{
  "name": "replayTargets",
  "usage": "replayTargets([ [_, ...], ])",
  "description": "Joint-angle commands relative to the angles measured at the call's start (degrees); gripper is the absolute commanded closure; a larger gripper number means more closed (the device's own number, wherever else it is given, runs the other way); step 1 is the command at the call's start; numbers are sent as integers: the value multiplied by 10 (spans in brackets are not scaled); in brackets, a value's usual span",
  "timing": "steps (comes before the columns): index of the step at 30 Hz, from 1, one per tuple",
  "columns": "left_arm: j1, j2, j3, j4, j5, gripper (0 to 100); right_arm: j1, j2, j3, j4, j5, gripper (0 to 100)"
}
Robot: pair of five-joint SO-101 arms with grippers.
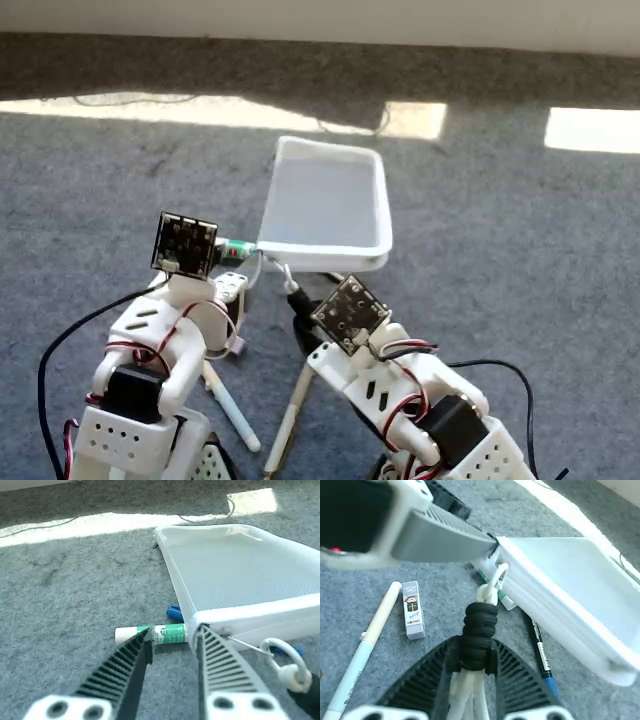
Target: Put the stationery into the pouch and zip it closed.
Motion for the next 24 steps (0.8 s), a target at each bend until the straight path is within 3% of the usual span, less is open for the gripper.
replayTargets([
  [1, -39, -1, -8, -16, 2, 912, 18, -8, -12, -2, 4, 993],
  [14, -84, -1, -19, -12, -25, 963, 137, -9, -14, -43, -40, 993],
  [19, -82, -1, -19, -10, -25, 961, 139, -9, -14, -43, -50, 993],
  [21, -68, -1, -19, 0, -25, 935, 138, -9, -14, -43, -50, 993],
  [24, -36, -1, -21, 22, -21, 798, 109, -9, -29, -38, -49, 993],
])
